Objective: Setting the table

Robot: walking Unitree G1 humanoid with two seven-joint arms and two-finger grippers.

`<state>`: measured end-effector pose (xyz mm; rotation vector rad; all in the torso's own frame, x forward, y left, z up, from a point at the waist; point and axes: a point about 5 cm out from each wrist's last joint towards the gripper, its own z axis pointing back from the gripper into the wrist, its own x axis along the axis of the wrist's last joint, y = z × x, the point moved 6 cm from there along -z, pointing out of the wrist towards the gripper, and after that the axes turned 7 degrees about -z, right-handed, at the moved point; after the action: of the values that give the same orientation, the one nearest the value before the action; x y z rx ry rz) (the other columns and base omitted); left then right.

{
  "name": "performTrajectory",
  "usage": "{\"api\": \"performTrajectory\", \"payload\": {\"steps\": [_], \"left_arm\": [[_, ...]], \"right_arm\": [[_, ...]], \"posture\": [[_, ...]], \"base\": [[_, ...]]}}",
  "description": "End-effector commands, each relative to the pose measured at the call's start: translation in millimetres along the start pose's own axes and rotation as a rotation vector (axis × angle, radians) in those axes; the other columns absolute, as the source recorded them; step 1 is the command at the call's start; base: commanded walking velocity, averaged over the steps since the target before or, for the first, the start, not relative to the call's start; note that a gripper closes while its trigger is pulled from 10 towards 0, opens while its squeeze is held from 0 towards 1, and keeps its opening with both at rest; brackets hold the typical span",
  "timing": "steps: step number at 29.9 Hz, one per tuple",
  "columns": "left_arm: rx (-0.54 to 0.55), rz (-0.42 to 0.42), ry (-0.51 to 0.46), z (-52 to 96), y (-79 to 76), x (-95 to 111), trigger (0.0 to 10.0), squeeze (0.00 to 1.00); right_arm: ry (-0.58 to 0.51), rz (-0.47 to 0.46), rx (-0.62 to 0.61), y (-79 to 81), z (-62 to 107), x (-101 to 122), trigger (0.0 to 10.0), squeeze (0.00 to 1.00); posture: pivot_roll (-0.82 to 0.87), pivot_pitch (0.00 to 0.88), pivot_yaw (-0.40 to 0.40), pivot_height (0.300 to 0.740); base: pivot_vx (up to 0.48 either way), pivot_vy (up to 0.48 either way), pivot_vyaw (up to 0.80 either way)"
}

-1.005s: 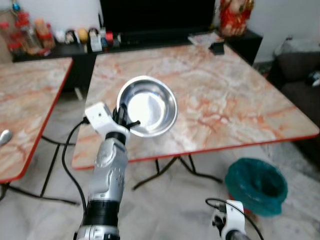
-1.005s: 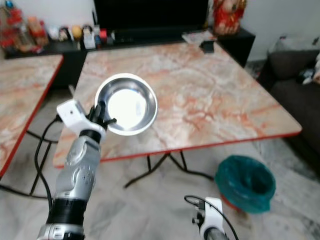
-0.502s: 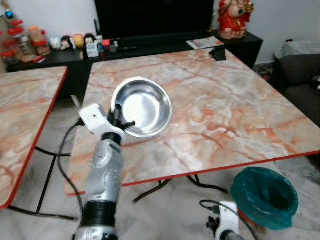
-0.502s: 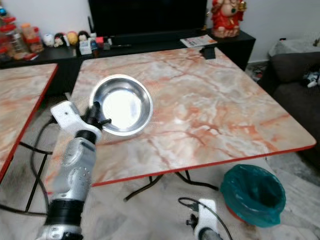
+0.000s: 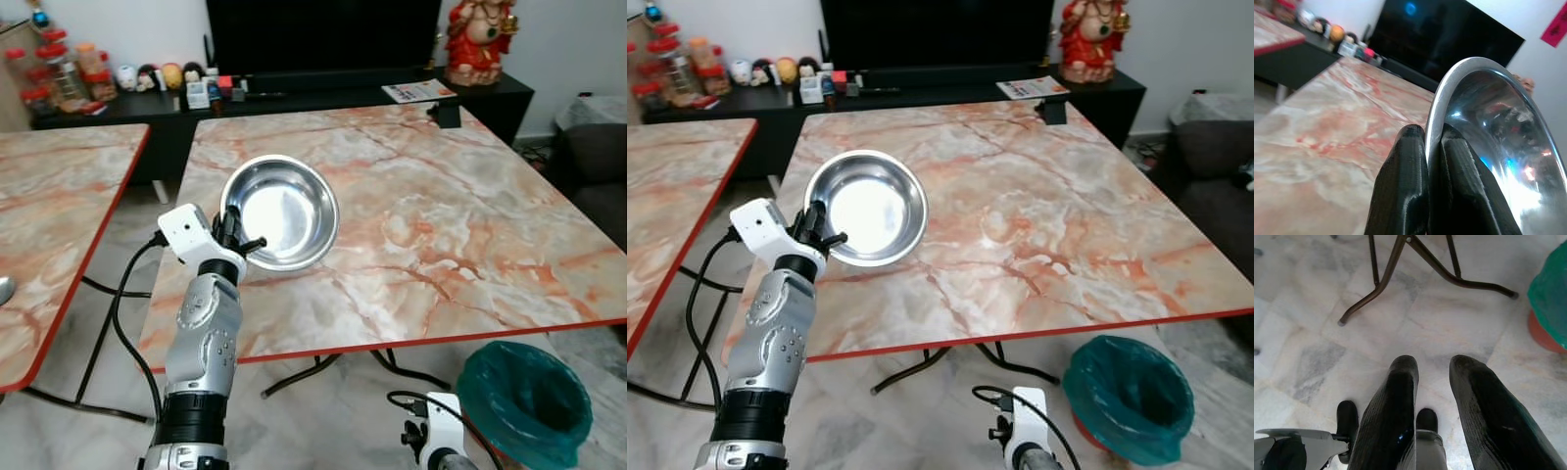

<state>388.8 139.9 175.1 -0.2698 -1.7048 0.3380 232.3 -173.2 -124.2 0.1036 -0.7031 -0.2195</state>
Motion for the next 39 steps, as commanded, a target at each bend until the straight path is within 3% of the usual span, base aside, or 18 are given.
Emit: {"api": "performTrajectory", "payload": {"steps": [1, 20, 26, 32, 34, 39], "left_arm": [[-0.013, 0.006, -0.017, -1.5, -5.5, 5.0, 10.0, 0.00], [-0.022, 0.015, -0.017, -2.1, -7.4, 5.8, 10.0, 0.00], [-0.074, 0.027, 0.032, -4.2, -17.5, -0.5, 10.0, 0.00], [-0.151, 0.095, 0.089, 1.8, -33.4, -10.3, 10.0, 0.00], [-0.178, 0.066, 0.139, 6.1, -37.8, -18.7, 10.0, 0.00], [-0.070, 0.029, 0.209, 9.9, -18.3, -32.6, 10.0, 0.00]], "right_arm": [[-0.008, -0.008, -0.008, -2.8, -0.2, 3.1, 10.0, 0.00], [-0.005, -0.010, -0.024, -4.5, 0.1, 1.8, 10.0, 0.00], [-0.002, -0.010, -0.025, -4.7, 0.0, 1.3, 10.0, 0.00], [0.001, -0.007, -0.026, -4.9, 0.2, 0.4, 10.0, 0.00], [0.003, -0.007, -0.027, -4.8, 0.2, -0.1, 10.0, 0.00], [0.007, -0.008, -0.025, -3.9, 0.2, -1.2, 10.0, 0.00]], "posture": [[0.05, 0.018, 0.006, 0.740], [0.04, 0.028, 0.013, 0.740], [0.04, 0.028, 0.013, 0.740], [0.05, 0.031, 0.011, 0.740], [0.05, 0.031, 0.011, 0.740], [0.05, 0.033, 0.017, 0.740]], "base": [[0.000, -0.364, 0.00], [0.156, -0.363, 0.00], [0.122, -0.157, 0.00], [0.000, 0.000, 0.00], [0.000, 0.000, 0.00], [0.000, 0.000, 0.00]]}}
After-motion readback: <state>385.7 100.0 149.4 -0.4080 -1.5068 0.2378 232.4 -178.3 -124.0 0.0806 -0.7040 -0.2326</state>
